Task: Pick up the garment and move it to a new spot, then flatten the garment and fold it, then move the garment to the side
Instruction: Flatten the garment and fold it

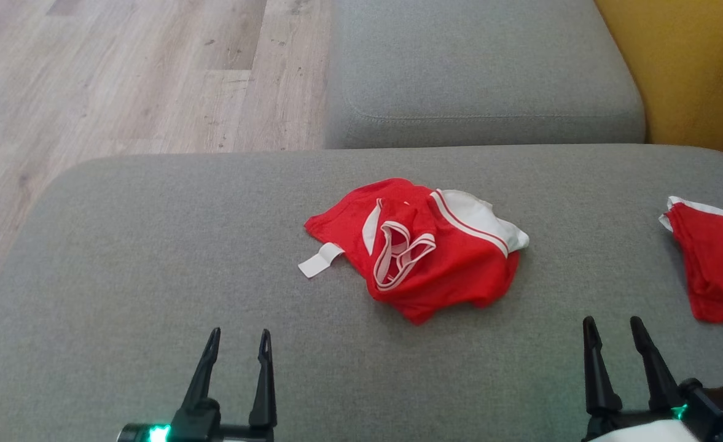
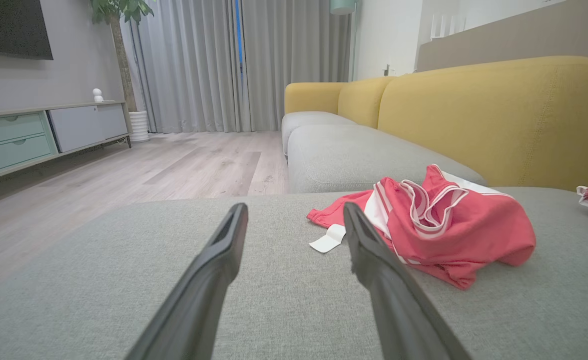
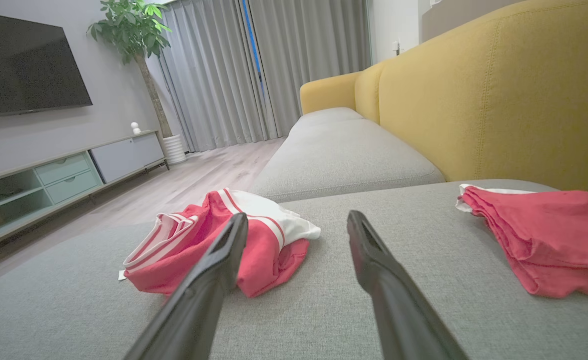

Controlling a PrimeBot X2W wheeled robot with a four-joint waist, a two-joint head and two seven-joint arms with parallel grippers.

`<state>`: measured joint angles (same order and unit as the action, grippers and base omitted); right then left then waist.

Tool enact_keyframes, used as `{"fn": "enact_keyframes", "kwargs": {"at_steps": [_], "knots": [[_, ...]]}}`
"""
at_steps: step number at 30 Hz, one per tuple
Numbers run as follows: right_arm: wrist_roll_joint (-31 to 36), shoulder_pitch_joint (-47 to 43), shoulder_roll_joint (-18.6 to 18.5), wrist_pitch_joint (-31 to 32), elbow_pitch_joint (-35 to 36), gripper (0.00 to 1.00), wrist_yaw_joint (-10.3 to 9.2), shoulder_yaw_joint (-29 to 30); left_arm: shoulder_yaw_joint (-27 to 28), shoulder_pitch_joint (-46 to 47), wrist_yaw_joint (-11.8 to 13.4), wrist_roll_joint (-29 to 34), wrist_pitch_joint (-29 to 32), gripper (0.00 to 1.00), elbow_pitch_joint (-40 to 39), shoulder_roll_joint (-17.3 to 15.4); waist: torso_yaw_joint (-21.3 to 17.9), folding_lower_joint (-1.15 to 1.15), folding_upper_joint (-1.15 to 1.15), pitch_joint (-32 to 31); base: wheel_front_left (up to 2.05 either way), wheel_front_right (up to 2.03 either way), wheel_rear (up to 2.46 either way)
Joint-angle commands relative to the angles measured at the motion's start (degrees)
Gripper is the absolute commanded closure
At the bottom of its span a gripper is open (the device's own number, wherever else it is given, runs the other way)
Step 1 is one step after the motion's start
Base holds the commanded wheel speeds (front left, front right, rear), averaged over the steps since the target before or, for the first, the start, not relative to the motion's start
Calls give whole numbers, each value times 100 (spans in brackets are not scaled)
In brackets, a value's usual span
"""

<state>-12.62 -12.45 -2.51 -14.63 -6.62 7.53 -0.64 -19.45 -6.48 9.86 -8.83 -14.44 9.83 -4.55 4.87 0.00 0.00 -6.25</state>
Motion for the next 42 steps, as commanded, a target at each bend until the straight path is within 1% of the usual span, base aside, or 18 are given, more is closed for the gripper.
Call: {"fn": "enact_keyframes", "kwargs": {"at_steps": [1, 10, 15, 19, 23, 26, 30, 31, 32, 37, 39, 42], "knots": [[-27, 194, -37, -37, 161, 0, -4, -97, 237, 143, -35, 68, -55, 0, -148, 69, -8, 0, 0, -2, 0, 0, 0], [18, 234, -37, -37, 171, 0, -4, -123, 247, 172, -119, 124, -56, 0, -121, 121, -99, 0, 0, 41, 0, 0, 0], [94, 314, -37, -37, 184, 0, -4, -246, 44, 637, -262, 127, -56, 0, 138, 148, -273, 0, 0, 183, 0, 0, 0], [173, 402, -37, -37, 196, 0, -4, -368, -307, 1370, -429, 111, -56, 0, 699, 161, -537, 0, 0, 363, 0, 0, 0], [253, 485, -37, -37, 194, 0, -4, -474, -872, 2229, -528, -122, -56, 0, 1323, 165, -865, 0, 0, 552, 0, 0, 0], [308, 534, -37, -37, 197, 0, -4, -562, -1321, 2809, -510, -364, -13, 0, 1794, 166, -1126, 0, 0, 696, 0, 0, 0], [330, 702, -37, -37, 225, 0, -4, -699, -1881, 3576, -438, -441, 172, 0, 2513, 166, -1435, 0, 0, 1036, 0, 0, 0], [330, 751, -37, -37, 225, 0, -4, -752, -1958, 3742, -393, -454, 182, 0, 2701, 167, -1514, 0, 0, 1114, 0, 0, 0], [330, 751, -37, -37, 225, 0, -4, -752, -1958, 3742, -393, -454, 182, 0, 2701, 167, -1514, 0, 0, 1114, 0, 0, 0], [301, 923, -37, -37, 220, 0, -4, -899, -2092, 4371, -176, -551, 106, 0, 3588, 167, -1811, 0, 0, 1367, 0, 0, 0], [288, 951, -37, -37, 204, 0, -4, -918, -2100, 4523, -155, -614, 75, 0, 3908, 167, -1894, 0, 0, 1417, 0, 0, 0], [273, 976, -37, -37, 181, 0, -4, -932, -2134, 4674, -225, -735, 45, 0, 4324, 167, -1977, 0, 0, 1465, 0, 0, 0]]}}
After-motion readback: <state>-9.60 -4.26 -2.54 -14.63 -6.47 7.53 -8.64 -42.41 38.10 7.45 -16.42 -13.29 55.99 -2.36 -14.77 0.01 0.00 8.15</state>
